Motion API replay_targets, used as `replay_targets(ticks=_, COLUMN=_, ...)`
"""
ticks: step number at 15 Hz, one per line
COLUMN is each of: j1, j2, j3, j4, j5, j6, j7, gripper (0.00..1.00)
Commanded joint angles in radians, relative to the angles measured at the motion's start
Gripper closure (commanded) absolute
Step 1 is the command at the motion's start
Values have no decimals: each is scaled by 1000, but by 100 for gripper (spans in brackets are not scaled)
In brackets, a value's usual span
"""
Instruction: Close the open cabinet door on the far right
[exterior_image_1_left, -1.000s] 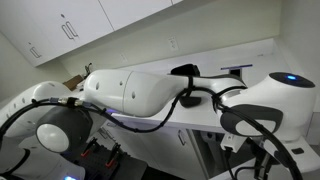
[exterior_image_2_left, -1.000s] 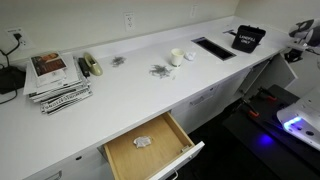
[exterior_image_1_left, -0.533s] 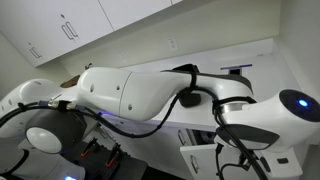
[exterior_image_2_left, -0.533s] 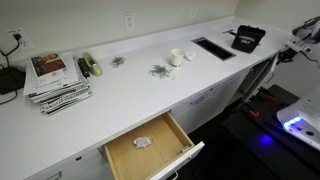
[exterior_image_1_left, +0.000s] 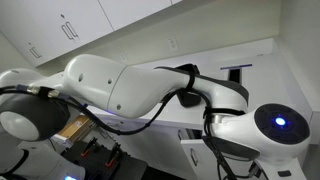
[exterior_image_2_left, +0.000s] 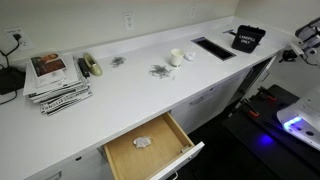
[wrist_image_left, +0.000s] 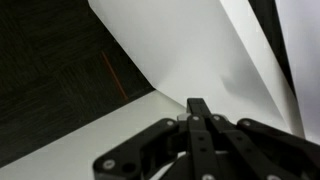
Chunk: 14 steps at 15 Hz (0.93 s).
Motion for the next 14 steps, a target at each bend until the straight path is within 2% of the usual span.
replay_targets(ticks=1, j1=13, j2=-191, j3=2, j4=-228, j5=-10, j6=58, j7=-93, gripper=100)
replay_targets(ticks=8, j1=37, j2=-478, j3=-29, j4=-501, j5=-88, j6=26, j7=-228, gripper=100)
replay_targets(ticks=14, j1=55, j2=-742, j3=-69, j4=-765, j5=-88, j6=50, j7=-321, gripper=100)
